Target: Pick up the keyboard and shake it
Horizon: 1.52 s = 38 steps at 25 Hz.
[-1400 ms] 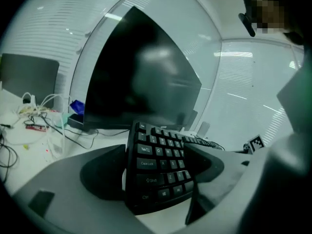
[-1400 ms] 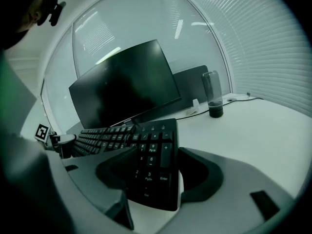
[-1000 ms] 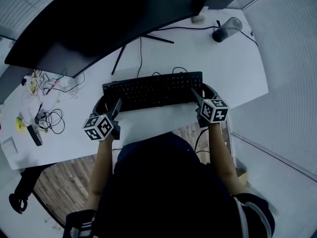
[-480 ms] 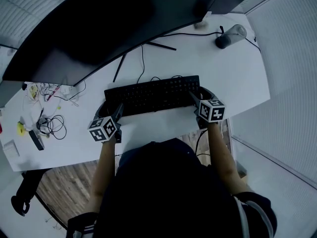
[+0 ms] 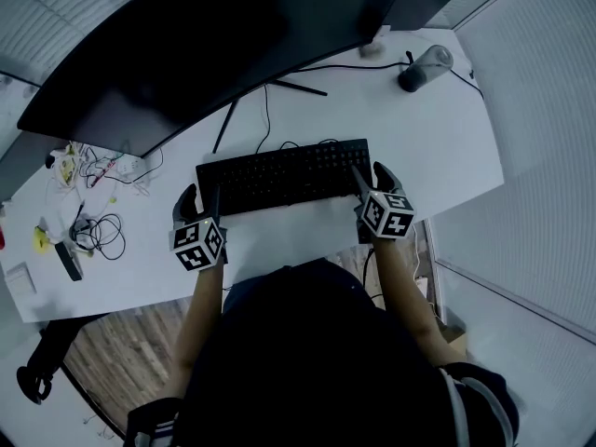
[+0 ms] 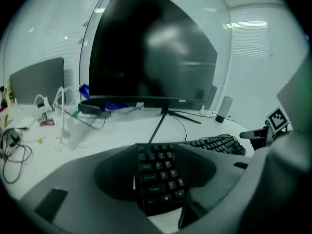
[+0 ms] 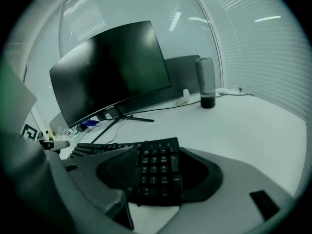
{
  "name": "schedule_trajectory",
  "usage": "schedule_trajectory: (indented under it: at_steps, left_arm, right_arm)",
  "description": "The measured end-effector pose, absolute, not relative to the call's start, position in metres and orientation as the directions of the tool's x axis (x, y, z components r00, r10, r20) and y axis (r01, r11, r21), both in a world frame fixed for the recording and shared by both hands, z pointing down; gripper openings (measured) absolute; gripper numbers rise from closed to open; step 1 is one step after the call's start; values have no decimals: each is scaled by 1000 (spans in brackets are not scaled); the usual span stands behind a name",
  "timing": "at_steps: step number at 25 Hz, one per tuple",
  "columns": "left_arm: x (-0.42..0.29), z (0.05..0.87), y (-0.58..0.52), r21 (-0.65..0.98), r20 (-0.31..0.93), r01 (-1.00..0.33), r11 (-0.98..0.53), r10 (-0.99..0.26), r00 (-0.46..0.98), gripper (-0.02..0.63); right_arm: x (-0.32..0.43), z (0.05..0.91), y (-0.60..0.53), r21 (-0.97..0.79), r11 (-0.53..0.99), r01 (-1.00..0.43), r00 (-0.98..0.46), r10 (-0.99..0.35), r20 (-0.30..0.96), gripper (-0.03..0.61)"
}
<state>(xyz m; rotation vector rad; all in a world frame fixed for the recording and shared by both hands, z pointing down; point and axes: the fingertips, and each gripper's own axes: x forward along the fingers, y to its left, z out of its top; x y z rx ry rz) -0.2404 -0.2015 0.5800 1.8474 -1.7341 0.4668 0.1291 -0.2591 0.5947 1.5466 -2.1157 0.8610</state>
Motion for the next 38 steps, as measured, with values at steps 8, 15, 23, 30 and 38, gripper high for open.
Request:
schedule_trajectory:
  at_steps: [8, 15, 23, 30, 38]
  left_arm:
    - [-202, 435, -220, -11, 340, -986, -166, -928, 152, 24]
    - [-179, 305, -219, -44, 122, -978, -202, -973, 196, 23]
    - [-162, 226, -192, -99, -38, -968, -232, -971, 237, 23]
    - [-157, 223, -178, -95, -50, -966, -241, -968, 246, 23]
    - [-160, 223, -171, -89, -57, -961, -264, -961, 269, 23]
  right_arm:
    - [65, 466, -259, -166, 398, -902, -431, -806, 407, 37]
    - [41, 321, -253, -7, 444, -896, -442, -890, 108, 31]
    - [25, 232, -220, 86, 443, -892, -450, -888, -95, 29]
    - [22, 231, -204, 89, 447, -890, -454, -887, -87, 28]
    - [18, 227, -193, 94, 420, -902, -428, -899, -95, 26]
